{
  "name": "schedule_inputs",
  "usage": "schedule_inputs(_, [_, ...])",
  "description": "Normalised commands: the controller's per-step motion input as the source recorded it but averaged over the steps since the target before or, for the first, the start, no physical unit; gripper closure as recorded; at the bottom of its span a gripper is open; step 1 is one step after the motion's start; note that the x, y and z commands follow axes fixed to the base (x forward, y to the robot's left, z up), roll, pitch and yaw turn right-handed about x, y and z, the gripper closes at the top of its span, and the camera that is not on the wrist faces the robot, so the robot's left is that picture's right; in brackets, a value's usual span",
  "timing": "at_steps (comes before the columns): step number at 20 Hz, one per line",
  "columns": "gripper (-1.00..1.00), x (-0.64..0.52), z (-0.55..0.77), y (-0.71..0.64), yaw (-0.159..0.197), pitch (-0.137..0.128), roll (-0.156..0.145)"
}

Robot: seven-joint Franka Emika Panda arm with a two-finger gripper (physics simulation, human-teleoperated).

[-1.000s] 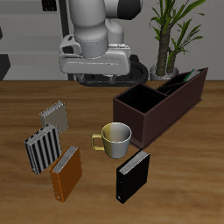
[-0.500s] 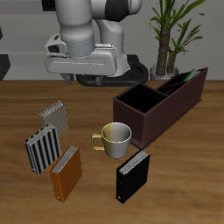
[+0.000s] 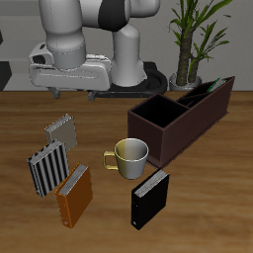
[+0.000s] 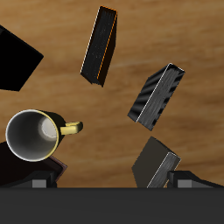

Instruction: Place the green book into the left desk caddy's left compartment and place the black book into the left desk caddy's right compartment and place the orange book into the left desk caddy's right compartment

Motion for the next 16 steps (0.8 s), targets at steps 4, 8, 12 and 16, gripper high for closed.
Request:
schedule_inputs(4, [-1.0, 0.25, 0.05, -0.21, -0.008, -0.024, -0.039])
schedule_inputs(8, [-1.0, 0.4, -0.15, 0.12, 0.08, 0.01, -0.028])
schedule_inputs(12, [-1.0, 0.42, 0.0, 0.06, 0.001, -0.003, -0.022])
schedule_inputs(16, [-1.0, 0.31, 0.01, -0.06, 0.003, 0.003, -0.03])
